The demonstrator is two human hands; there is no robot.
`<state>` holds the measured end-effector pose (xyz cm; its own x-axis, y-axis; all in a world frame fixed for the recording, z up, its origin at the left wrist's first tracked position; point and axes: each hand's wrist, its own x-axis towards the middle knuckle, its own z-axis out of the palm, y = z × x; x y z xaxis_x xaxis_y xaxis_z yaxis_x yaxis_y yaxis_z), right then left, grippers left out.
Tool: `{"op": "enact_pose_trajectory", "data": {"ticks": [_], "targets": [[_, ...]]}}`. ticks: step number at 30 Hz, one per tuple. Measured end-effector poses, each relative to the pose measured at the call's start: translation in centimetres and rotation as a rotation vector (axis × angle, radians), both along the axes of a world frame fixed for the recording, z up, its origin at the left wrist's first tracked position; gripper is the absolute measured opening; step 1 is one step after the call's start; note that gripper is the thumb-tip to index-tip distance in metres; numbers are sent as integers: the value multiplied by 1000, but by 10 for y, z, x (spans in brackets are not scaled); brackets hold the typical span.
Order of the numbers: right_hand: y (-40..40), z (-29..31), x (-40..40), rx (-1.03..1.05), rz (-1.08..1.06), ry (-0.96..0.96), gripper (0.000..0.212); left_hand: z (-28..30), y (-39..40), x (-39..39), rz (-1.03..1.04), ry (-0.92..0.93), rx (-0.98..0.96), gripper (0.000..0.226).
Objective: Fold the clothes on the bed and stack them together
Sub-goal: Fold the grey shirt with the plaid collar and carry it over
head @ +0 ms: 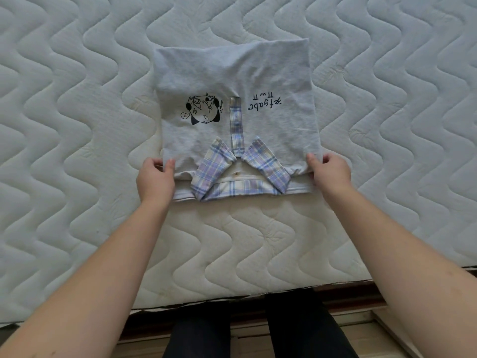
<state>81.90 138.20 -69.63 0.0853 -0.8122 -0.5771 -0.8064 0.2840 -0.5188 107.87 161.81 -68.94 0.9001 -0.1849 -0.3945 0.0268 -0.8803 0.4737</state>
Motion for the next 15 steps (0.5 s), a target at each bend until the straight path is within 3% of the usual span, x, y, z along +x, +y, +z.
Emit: {"op": "enact_pose_trajectory", "data": {"ticks": [3,7,12,15], "targets": [[4,2,-4,-2,-76,-36,32,2,9,4,-10,-2,-64,24],[16,2,-10,-53,50,89,25,1,14,-2,-7,54,-23,28],[16,10,1,61,18,75,51,-2,9,-3,-58,144,73,40],[15,16,5,87,38,46,44,4,9,-5,-23,158,-45,36]]}}
